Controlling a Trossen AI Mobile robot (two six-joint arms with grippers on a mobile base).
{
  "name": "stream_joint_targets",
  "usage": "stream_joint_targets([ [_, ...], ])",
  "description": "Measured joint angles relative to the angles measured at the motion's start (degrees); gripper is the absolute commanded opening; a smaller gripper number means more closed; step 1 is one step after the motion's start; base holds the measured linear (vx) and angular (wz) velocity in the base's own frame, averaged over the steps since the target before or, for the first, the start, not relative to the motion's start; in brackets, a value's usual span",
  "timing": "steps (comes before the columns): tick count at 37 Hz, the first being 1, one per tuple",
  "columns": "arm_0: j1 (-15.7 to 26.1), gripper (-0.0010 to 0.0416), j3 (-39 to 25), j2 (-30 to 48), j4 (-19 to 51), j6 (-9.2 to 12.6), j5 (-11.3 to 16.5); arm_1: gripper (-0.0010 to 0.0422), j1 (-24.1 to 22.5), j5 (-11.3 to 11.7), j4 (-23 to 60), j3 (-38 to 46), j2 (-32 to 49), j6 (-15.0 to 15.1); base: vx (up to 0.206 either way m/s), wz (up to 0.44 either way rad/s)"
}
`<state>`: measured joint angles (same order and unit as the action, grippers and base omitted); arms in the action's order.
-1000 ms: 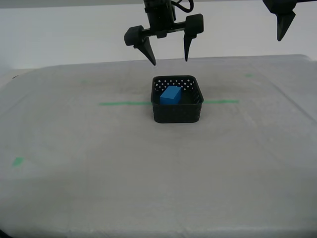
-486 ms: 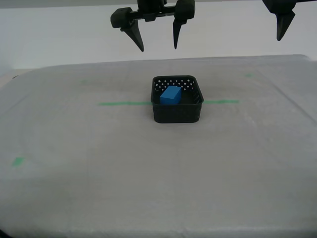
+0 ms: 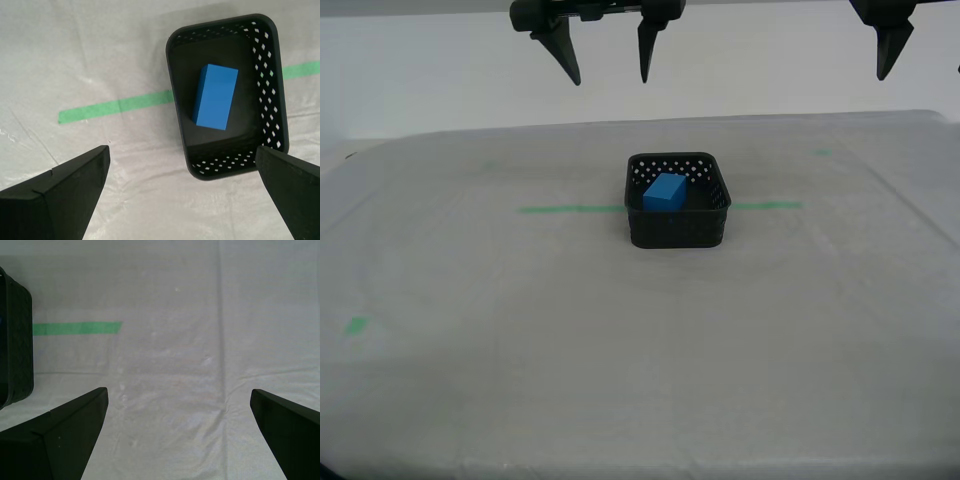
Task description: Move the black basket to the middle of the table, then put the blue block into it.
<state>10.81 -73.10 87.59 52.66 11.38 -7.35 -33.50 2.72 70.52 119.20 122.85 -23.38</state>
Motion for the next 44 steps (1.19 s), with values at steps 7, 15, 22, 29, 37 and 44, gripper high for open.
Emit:
stream_joint_targets([
  [7,0.00,0.0399,0.00,0.00,-0.02,0.00,0.00,0.0401,1.64,-0.02,-1.53,-6.32,-4.33,1.09,0.000,0.000],
  [15,0.00,0.0399,0.00,0.02,-0.15,-0.02,-0.02,0.0401,5.20,-0.94,-9.22,-20.26,-14.25,1.33,0.000,0.000],
  [22,0.00,0.0398,0.00,0.00,-0.31,-0.02,-0.02,0.0401,9.79,-2.47,-14.32,-33.00,-23.45,1.42,0.000,0.000],
  [29,0.00,0.0399,0.00,0.00,-0.39,0.00,-0.02,0.0401,15.02,-2.43,-14.64,-39.89,-29.07,3.65,0.000,0.000],
  [37,-0.02,0.0399,0.00,0.00,-0.42,0.00,0.00,0.0401,20.24,-2.47,-16.33,-44.41,-31.89,6.21,0.000,0.000],
  [44,0.00,0.0399,0.00,0.00,-0.42,-0.02,-0.02,0.0401,23.32,-3.63,-19.39,-47.06,-31.89,8.74,0.000,0.000],
])
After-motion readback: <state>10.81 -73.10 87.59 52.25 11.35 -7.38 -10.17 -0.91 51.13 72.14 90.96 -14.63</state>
